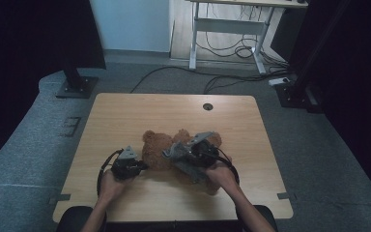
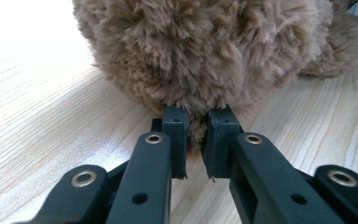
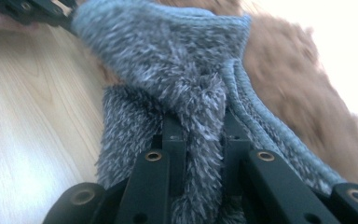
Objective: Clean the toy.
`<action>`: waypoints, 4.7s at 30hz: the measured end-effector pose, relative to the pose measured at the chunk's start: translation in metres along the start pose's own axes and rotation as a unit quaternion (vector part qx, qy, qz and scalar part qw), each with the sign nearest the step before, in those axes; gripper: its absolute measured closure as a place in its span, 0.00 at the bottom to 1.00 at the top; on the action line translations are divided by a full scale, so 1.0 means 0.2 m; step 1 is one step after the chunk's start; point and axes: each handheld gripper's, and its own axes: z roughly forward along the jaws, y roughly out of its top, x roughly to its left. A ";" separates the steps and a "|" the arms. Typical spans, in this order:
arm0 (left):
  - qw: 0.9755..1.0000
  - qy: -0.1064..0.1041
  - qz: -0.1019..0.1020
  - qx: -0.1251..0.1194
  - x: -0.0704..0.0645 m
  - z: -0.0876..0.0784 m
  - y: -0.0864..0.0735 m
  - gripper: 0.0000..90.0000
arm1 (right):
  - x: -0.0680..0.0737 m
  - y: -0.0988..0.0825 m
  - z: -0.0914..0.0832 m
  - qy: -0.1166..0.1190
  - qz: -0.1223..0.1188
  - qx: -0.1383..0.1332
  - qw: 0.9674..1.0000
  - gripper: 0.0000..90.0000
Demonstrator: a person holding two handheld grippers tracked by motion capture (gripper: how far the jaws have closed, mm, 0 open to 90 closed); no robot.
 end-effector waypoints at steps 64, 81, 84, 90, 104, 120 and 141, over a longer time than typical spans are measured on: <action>1.000 -0.010 0.002 0.007 0.00 0.01 0.00 0.89 | 0.19 0.01 0.16 0.032 -0.043 0.030 0.998 0.85; 1.000 -0.009 0.003 0.008 0.00 0.01 -0.01 0.89 | 0.09 -0.30 0.11 0.019 -0.008 0.071 0.997 0.85; 1.000 -0.011 0.004 0.008 0.00 0.01 -0.01 0.89 | 0.08 -0.35 0.08 0.015 -0.004 0.078 0.997 0.85; 1.000 -0.013 0.006 0.008 0.00 0.01 -0.01 0.89 | 0.07 -0.36 -0.03 0.003 -0.001 0.074 0.997 0.85; 1.000 -0.011 0.009 0.003 -0.02 0.00 -0.01 0.89 | 0.06 0.04 -0.20 0.009 -0.029 -0.012 0.999 0.85; 1.000 -0.017 0.010 0.002 -0.02 0.01 -0.01 0.89 | 0.02 0.56 0.08 0.007 -0.041 -0.032 0.999 0.85; 1.000 -0.017 0.004 0.009 -0.01 0.01 -0.02 0.89 | 0.09 0.62 0.38 0.004 -0.069 0.015 0.998 0.85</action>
